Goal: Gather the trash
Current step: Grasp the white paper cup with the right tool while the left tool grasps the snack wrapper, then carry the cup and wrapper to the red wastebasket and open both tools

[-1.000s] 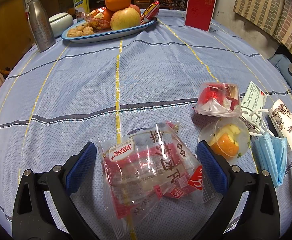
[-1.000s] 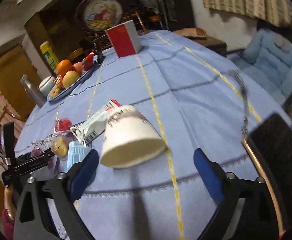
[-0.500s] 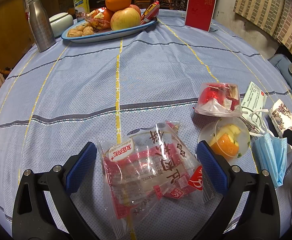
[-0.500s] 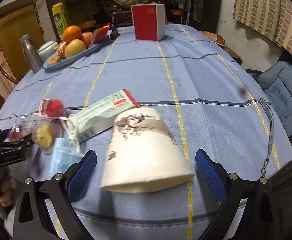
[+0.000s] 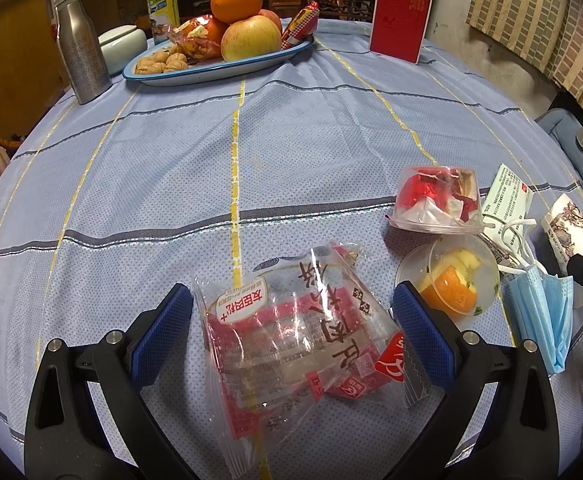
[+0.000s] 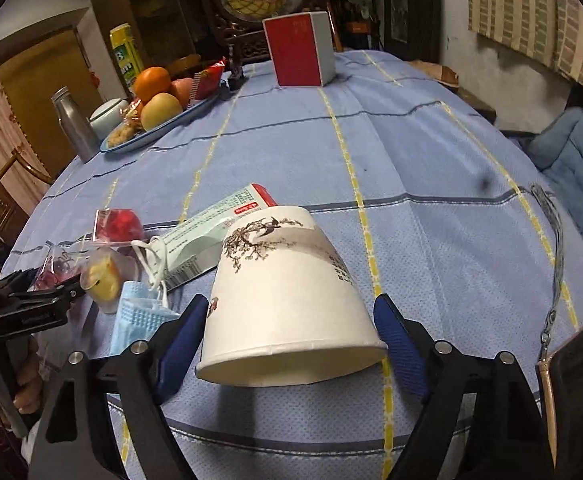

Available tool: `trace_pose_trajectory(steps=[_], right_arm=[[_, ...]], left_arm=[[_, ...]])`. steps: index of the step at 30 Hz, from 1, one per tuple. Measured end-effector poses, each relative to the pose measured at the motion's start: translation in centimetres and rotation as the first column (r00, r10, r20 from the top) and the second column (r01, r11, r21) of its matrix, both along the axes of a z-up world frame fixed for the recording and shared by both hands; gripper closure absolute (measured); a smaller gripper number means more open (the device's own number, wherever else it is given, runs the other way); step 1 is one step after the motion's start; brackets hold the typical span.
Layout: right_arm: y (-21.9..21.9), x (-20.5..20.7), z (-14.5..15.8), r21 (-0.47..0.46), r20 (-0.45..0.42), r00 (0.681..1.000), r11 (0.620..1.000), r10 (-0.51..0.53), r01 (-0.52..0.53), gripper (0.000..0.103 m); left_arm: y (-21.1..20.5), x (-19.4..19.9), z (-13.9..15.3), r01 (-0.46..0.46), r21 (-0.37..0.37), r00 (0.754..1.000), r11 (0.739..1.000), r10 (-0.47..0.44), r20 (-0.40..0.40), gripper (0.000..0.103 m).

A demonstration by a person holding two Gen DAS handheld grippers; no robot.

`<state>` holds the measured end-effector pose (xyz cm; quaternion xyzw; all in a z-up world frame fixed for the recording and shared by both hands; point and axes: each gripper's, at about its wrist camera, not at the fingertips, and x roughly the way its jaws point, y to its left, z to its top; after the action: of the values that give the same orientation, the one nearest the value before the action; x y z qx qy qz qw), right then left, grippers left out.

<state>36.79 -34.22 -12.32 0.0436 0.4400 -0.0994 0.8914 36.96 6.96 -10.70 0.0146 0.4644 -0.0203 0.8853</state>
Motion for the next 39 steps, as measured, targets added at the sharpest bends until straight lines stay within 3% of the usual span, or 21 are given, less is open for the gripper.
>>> trace_pose_trajectory(steps=[12,14,16,22,32,35,39], right_arm=[[-0.3,0.1,0.1,0.006,0.005,1.0,1.0,-0.012,0.012,0.019],[-0.4,0.0,0.1,0.011,0.009,1.0,1.0,-0.015,0.015,0.019],[-0.4,0.0,0.1,0.012,0.013,1.0,1.0,-0.017,0.017,0.019],[-0.5,-0.2,0.2,0.016,0.022,1.0,1.0,-0.02,0.02,0.019],[-0.8,-1.0,1.0,0.012,0.072,0.997,0.999,-0.037,0.036,0.019],[-1.0,-3.1,1.8,0.086,0.116,0.992,0.996,-0.039,0.029,0.019],[-0.5,-7.2,4.2,0.101,0.192,0.981,0.995,-0.028,0.008,0.019]], left_arm=[[0.2,-0.3,0.2,0.012,-0.015,1.0,1.0,-0.012,-0.009,0.007],[0.6,-0.4,0.5,0.007,-0.033,1.0,0.999,-0.007,-0.004,0.012],[0.9,-0.6,0.9,0.015,-0.064,1.0,0.998,-0.014,0.008,0.026],[1.3,-1.4,2.3,0.059,-0.144,0.997,0.988,-0.051,0.06,0.041],[1.1,-2.7,4.1,0.129,-0.225,0.985,0.966,-0.099,0.138,0.042],[1.3,-3.4,4.5,0.142,-0.243,0.981,0.96,-0.104,0.163,0.043],[1.5,-4.8,5.2,0.173,-0.296,0.973,0.939,-0.118,0.196,0.043]])
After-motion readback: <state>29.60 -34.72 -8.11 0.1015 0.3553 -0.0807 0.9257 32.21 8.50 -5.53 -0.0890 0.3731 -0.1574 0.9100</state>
